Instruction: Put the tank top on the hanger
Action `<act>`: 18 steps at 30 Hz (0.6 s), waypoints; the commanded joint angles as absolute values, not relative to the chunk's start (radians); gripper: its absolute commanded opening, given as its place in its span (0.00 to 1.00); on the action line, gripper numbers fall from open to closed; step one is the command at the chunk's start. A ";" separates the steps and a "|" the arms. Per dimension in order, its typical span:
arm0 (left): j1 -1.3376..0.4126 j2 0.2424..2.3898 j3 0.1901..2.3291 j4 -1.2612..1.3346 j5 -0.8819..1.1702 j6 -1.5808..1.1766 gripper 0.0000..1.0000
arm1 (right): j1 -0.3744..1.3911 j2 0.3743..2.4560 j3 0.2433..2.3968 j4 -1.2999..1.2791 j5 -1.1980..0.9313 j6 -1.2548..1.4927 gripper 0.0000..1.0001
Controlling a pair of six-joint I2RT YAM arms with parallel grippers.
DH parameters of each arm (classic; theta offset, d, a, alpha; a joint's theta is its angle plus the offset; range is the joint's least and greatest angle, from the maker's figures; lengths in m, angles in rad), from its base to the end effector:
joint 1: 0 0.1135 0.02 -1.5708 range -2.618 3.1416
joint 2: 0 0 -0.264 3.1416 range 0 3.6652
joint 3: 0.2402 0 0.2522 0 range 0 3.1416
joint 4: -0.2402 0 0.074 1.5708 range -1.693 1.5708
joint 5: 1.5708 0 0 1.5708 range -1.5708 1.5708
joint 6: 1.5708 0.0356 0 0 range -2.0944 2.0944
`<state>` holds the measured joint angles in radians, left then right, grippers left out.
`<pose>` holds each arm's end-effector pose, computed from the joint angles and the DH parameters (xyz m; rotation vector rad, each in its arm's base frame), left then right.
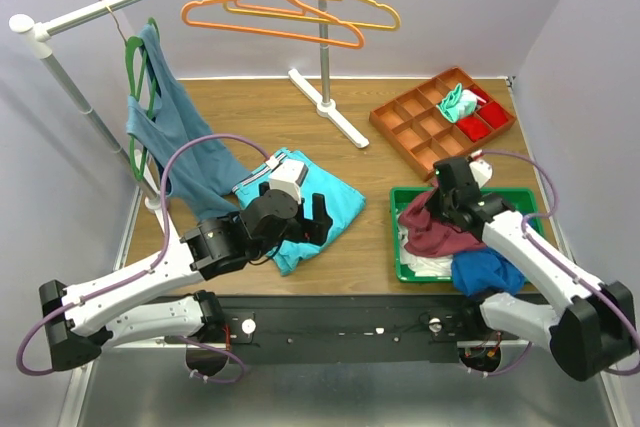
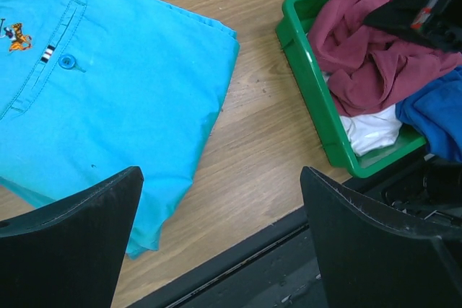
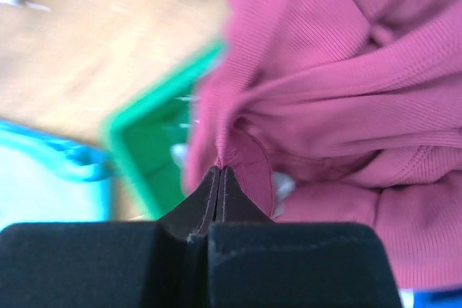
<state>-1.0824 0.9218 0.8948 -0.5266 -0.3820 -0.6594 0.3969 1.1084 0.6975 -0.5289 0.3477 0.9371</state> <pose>0.1046 -0.1686 0.3209 0.2232 2.1357 -0.6446 0.2022 0.0716 0.2202 0.7842 2.3094 0.1557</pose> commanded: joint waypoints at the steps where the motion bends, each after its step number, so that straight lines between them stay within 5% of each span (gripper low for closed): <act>1: -1.086 0.882 0.917 -0.546 -0.437 -0.683 0.99 | 0.391 0.981 0.898 -0.623 0.336 0.870 0.01; 10: -1.081 0.839 0.922 -0.566 -0.521 -0.733 0.99 | 0.391 1.017 1.435 -0.658 0.138 0.739 0.01; 18: -1.072 0.816 1.032 -0.623 -0.626 -0.713 0.99 | 0.391 1.323 1.902 -0.587 -0.231 0.755 0.01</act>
